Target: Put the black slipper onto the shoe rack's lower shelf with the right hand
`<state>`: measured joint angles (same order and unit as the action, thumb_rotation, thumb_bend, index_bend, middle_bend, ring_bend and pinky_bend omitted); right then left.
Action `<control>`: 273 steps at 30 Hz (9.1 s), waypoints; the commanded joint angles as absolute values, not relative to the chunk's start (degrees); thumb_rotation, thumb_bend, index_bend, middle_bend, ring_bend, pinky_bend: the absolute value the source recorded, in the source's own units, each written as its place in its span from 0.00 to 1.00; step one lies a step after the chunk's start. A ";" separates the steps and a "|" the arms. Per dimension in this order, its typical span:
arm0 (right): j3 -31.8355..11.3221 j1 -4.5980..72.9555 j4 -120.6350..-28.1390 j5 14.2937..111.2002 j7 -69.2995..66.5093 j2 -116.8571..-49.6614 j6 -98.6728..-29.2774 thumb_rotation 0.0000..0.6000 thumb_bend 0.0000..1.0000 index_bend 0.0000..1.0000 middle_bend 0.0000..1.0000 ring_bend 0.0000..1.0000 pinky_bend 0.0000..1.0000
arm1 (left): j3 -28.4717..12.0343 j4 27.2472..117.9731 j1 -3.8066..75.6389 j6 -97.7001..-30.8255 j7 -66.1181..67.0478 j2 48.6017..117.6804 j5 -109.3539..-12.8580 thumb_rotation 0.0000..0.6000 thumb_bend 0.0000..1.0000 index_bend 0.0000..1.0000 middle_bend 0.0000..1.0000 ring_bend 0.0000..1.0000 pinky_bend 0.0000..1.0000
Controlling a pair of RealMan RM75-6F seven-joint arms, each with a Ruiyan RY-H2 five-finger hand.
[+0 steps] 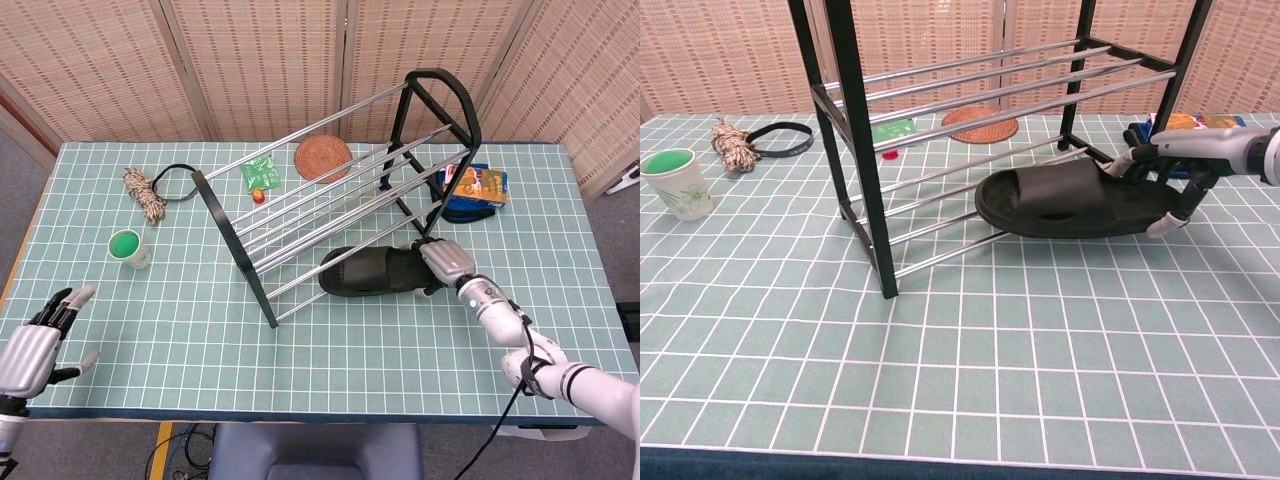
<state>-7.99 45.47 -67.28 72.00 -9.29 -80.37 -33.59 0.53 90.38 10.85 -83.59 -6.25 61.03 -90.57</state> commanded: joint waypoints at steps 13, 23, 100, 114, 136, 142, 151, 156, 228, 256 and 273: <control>-9.01 47.72 -62.05 71.57 -10.96 -83.59 -31.85 1.00 0.17 0.33 0.26 0.16 0.22 | 2.28 92.48 6.89 -90.41 -3.53 60.29 -96.32 1.00 0.26 0.05 0.12 0.09 0.29; -8.95 48.76 -59.76 72.80 -13.16 -85.02 -30.90 1.00 0.17 0.33 0.26 0.16 0.22 | 1.52 91.95 7.15 -89.53 -5.20 59.88 -95.39 1.00 0.26 0.05 0.12 0.09 0.29; -2.46 39.35 -84.91 69.23 2.81 -68.73 -44.86 1.00 0.17 0.00 0.00 0.00 0.04 | -0.35 92.04 6.94 -88.16 -4.01 60.12 -93.60 1.00 0.26 0.06 0.12 0.09 0.29; -2.31 36.13 -82.34 68.49 0.12 -68.36 -45.31 1.00 0.18 0.00 0.00 0.00 0.04 | -0.66 92.47 7.67 -86.26 -2.51 60.59 -92.43 1.00 0.26 0.06 0.12 0.09 0.29; -5.65 42.16 -70.96 68.24 -5.12 -75.17 -34.22 1.00 0.18 0.00 0.00 0.00 0.04 | -0.30 92.03 7.29 -87.52 -5.48 59.63 -93.64 1.00 0.26 0.06 0.12 0.09 0.29; -5.95 42.95 -69.34 68.54 -5.93 -76.34 -33.04 1.00 0.18 0.00 0.00 0.00 0.04 | -0.21 91.92 7.22 -87.78 -6.03 59.50 -93.95 1.00 0.26 0.06 0.12 0.09 0.29; -6.15 43.78 -67.52 69.05 -6.91 -77.67 -31.79 1.00 0.18 0.00 0.00 0.00 0.04 | -0.15 91.85 7.12 -88.09 -6.45 59.36 -94.18 1.00 0.26 0.06 0.12 0.09 0.29; -6.30 44.32 -66.56 69.35 -7.47 -78.37 -31.06 1.00 0.18 0.00 0.00 0.00 0.04 | -0.12 91.78 7.00 -88.37 -6.81 59.27 -94.29 1.00 0.26 0.06 0.12 0.09 0.29; -3.10 47.45 -77.63 70.73 -1.43 -77.49 -29.41 1.00 0.18 0.00 0.00 0.00 0.04 | -1.46 90.44 -1.35 -105.10 -9.92 59.40 -97.51 1.00 0.26 0.08 0.12 0.09 0.31; 0.62 13.79 -87.21 72.27 15.44 -68.75 -88.26 1.00 0.18 0.00 0.00 0.00 0.04 | -3.16 92.50 6.65 -86.57 -1.96 61.01 -90.91 1.00 0.26 0.08 0.13 0.09 0.31; -4.55 3.88 -82.92 72.11 11.82 -71.40 -98.77 1.00 0.18 0.00 0.00 0.00 0.04 | -2.95 89.60 13.12 -75.56 1.77 64.40 -88.50 1.00 0.26 0.09 0.13 0.10 0.31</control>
